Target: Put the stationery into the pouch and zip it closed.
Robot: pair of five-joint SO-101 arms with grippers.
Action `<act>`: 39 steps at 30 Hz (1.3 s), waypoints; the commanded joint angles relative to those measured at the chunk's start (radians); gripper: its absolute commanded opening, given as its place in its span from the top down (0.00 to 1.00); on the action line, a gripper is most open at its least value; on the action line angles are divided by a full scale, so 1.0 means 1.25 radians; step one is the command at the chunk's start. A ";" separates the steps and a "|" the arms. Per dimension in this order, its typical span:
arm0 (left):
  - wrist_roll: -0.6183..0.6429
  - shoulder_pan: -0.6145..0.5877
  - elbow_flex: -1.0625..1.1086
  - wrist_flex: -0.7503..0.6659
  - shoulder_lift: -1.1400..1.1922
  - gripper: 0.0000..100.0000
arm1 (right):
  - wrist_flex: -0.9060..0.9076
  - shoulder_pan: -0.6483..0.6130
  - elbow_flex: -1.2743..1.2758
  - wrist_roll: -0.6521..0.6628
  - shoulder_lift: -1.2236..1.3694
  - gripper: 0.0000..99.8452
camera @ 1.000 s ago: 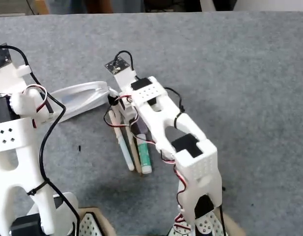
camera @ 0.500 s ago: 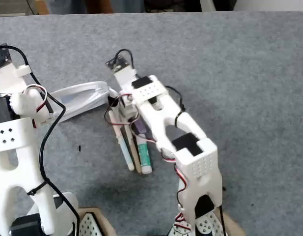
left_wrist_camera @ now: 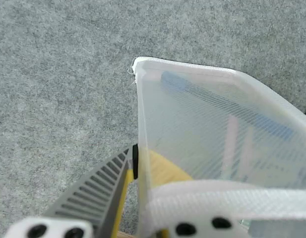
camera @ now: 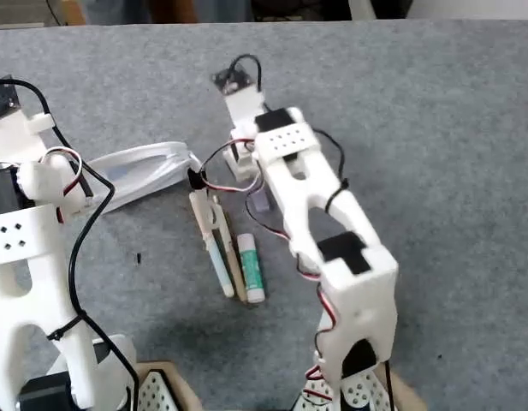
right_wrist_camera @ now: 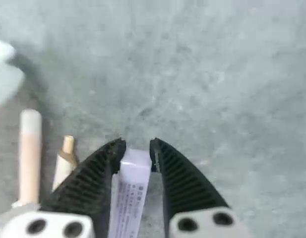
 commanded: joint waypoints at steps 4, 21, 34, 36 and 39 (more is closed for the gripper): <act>-0.002 -0.017 0.004 -0.009 -0.001 0.97 | 0.005 0.002 -0.045 0.006 -0.226 0.99; -0.002 -0.012 0.006 -0.007 -0.001 0.97 | -0.021 -0.239 0.067 0.001 -0.779 0.99; -0.002 -0.012 0.006 -0.007 -0.001 0.97 | -0.149 -0.324 0.051 -0.027 -0.758 0.99; -0.002 -0.010 0.006 -0.007 -0.001 0.97 | -0.173 -0.324 0.058 -0.056 -0.754 0.99; -0.001 -0.010 0.006 -0.007 -0.001 0.97 | -0.239 -0.324 0.105 -0.079 -0.744 0.99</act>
